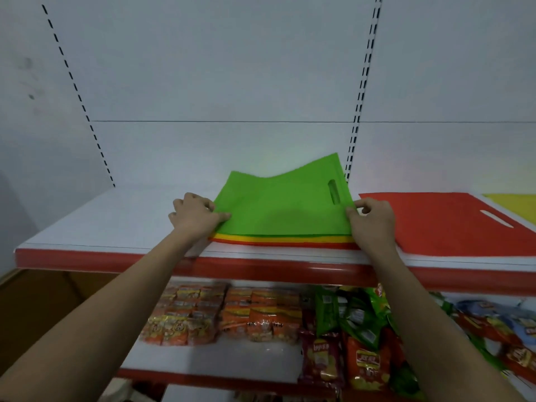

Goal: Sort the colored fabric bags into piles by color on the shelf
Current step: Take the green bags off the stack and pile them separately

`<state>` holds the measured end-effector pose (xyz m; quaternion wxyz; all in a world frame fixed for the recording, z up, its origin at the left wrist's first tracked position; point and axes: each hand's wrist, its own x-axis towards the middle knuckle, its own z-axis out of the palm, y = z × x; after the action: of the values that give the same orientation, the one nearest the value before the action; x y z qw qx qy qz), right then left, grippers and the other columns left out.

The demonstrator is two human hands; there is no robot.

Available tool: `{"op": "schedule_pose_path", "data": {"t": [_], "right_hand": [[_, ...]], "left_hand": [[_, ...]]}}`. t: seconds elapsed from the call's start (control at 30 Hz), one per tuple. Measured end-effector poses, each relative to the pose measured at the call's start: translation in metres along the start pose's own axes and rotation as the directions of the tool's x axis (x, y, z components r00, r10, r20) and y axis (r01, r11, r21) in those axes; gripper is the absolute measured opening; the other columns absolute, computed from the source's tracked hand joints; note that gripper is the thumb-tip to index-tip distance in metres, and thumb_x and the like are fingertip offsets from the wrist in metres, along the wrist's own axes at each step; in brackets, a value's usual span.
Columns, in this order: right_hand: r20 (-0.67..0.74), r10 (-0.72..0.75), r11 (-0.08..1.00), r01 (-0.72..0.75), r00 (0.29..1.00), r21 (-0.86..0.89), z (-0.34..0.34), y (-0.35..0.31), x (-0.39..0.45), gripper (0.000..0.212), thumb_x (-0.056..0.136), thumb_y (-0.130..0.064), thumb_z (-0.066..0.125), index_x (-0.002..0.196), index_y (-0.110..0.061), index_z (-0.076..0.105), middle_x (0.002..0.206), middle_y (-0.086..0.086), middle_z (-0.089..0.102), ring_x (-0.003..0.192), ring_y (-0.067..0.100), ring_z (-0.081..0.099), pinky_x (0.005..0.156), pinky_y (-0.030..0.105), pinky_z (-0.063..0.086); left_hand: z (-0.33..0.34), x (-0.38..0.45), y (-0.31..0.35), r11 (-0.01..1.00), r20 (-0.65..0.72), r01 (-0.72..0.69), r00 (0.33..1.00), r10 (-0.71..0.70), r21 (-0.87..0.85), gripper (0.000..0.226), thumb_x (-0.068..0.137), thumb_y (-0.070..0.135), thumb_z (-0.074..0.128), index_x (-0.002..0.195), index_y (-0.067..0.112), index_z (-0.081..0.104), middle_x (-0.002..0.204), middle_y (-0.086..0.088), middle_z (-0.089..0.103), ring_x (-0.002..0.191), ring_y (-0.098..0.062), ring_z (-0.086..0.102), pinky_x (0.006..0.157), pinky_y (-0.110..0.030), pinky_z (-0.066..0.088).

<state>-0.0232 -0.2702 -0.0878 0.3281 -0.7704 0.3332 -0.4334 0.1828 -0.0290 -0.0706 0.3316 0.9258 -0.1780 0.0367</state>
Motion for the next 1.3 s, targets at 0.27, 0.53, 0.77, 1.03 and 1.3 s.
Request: {"op": "schedule_pose_path", "data": {"t": [0.27, 0.53, 0.77, 1.03, 1.3], "right_hand": [[0.050, 0.118, 0.972, -0.125, 0.992, 0.198, -0.034, -0.048, -0.033, 0.021, 0.089, -0.002, 0.059, 0.103, -0.017, 0.055, 0.080, 0.004, 0.061, 0.072, 0.025, 0.057, 0.065, 0.038, 0.048], [0.089, 0.172, 0.960, -0.188, 0.981, 0.209, -0.087, -0.070, -0.119, 0.049, 0.089, 0.018, 0.036, 0.129, -0.002, 0.057, 0.119, 0.012, 0.060, 0.087, 0.020, 0.059, 0.058, 0.016, 0.048], [0.021, 0.277, 0.952, -0.278, 0.960, 0.129, -0.169, -0.056, -0.176, 0.049, 0.094, 0.003, 0.049, 0.141, -0.008, 0.049, 0.133, 0.009, 0.053, 0.101, 0.023, 0.060, 0.080, 0.033, 0.051], [-0.098, 0.331, 0.939, -0.318, 0.938, 0.128, -0.296, -0.012, -0.215, 0.055, 0.092, 0.008, 0.047, 0.145, -0.007, 0.042, 0.137, 0.007, 0.051, 0.119, 0.026, 0.054, 0.102, 0.046, 0.047], [-0.243, 0.433, 0.902, -0.415, 0.868, 0.122, -0.443, 0.054, -0.260, 0.057, 0.095, 0.007, 0.046, 0.148, -0.013, 0.039, 0.136, 0.004, 0.050, 0.095, 0.015, 0.059, 0.083, 0.038, 0.054]], "left_hand": [[-0.048, -0.025, 0.000, 0.789, 0.165, 0.021, 0.981, 0.102, -0.613, 0.024, 0.088, -0.003, 0.065, 0.108, 0.008, 0.058, 0.098, -0.019, 0.065, 0.077, -0.025, 0.062, 0.076, -0.036, 0.053], [-0.048, -0.081, -0.025, 0.718, 0.305, -0.004, 0.904, 0.301, -0.696, 0.066, 0.081, -0.015, 0.053, 0.136, 0.020, 0.057, 0.123, -0.011, 0.060, 0.107, -0.025, 0.059, 0.095, -0.036, 0.049], [-0.025, -0.145, 0.011, 0.618, 0.414, 0.097, 0.821, 0.394, -0.780, 0.061, 0.083, -0.014, 0.060, 0.140, 0.003, 0.050, 0.135, -0.012, 0.055, 0.116, -0.026, 0.059, 0.099, -0.035, 0.049], [0.031, -0.216, 0.104, 0.638, 0.504, 0.063, 0.675, 0.540, -0.767, 0.073, 0.078, -0.010, 0.069, 0.144, 0.011, 0.046, 0.138, -0.009, 0.056, 0.114, -0.023, 0.061, 0.102, -0.039, 0.049], [0.106, -0.339, 0.223, 0.617, 0.537, 0.047, 0.547, 0.642, -0.785, 0.073, 0.080, -0.015, 0.065, 0.146, 0.007, 0.043, 0.133, -0.010, 0.058, 0.105, -0.023, 0.064, 0.088, -0.033, 0.054]]}}
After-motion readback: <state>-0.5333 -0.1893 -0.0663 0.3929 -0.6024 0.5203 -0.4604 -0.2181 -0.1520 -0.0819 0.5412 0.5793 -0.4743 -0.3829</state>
